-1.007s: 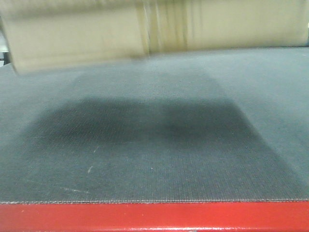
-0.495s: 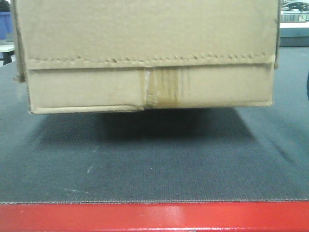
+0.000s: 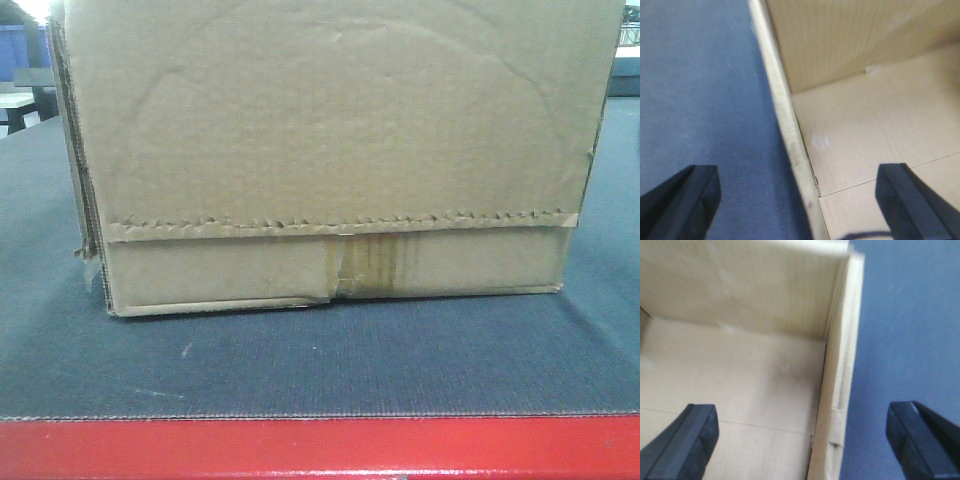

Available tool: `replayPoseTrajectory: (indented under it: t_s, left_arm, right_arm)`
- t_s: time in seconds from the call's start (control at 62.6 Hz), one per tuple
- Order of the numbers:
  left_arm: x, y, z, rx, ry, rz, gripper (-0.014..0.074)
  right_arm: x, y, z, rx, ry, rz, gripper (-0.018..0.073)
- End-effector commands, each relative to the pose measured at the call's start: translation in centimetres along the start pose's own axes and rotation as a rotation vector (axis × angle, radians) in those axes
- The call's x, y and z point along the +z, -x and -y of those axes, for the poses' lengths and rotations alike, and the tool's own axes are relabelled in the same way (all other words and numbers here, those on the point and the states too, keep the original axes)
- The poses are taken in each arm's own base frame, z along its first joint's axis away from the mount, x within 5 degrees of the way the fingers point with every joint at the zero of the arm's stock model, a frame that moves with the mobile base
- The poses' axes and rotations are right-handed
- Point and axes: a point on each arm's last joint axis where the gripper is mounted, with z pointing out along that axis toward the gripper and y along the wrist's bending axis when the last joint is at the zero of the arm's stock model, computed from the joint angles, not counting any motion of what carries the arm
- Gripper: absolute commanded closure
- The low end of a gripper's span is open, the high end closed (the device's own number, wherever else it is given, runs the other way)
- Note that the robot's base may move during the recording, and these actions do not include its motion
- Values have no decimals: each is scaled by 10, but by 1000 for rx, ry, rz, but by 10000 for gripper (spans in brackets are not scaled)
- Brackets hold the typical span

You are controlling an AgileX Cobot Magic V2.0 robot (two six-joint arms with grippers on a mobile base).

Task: Grab carton from right shelf to conveyor
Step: 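Open both grippers and pull them back from the carton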

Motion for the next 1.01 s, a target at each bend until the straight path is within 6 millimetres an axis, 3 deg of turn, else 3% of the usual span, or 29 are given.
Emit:
replayPoseTrajectory:
  t_s: [0.0,0.16,0.192,0.224,0.336,0.607,0.991]
  left_arm:
    - [-38,4,-12,-4,-3,71,153]
    - [-81,-10,-37,-12,24,132,493]
    - [-88,-16,-43,-21,31,144,601]
    - [-95,-24,-50,-31,36,158,640]
    - [-105,-50,-66,-73,41,210,580]
    - [-109,-134,-92,-183,58,350,583]
    - [-124,-240,-83,-185,45,509,583]
  right_arm:
    - [-32,3,4,5,-14,54,84]
    - [-59,-6,17,27,-54,46,350]
    - [-63,-9,21,33,-67,50,421]
    - [-66,-13,26,39,-83,50,487]
    - [-77,-28,37,55,-125,86,641]
    - [-72,-103,55,102,-190,103,634]
    - [-75,-230,42,76,-194,325,634]
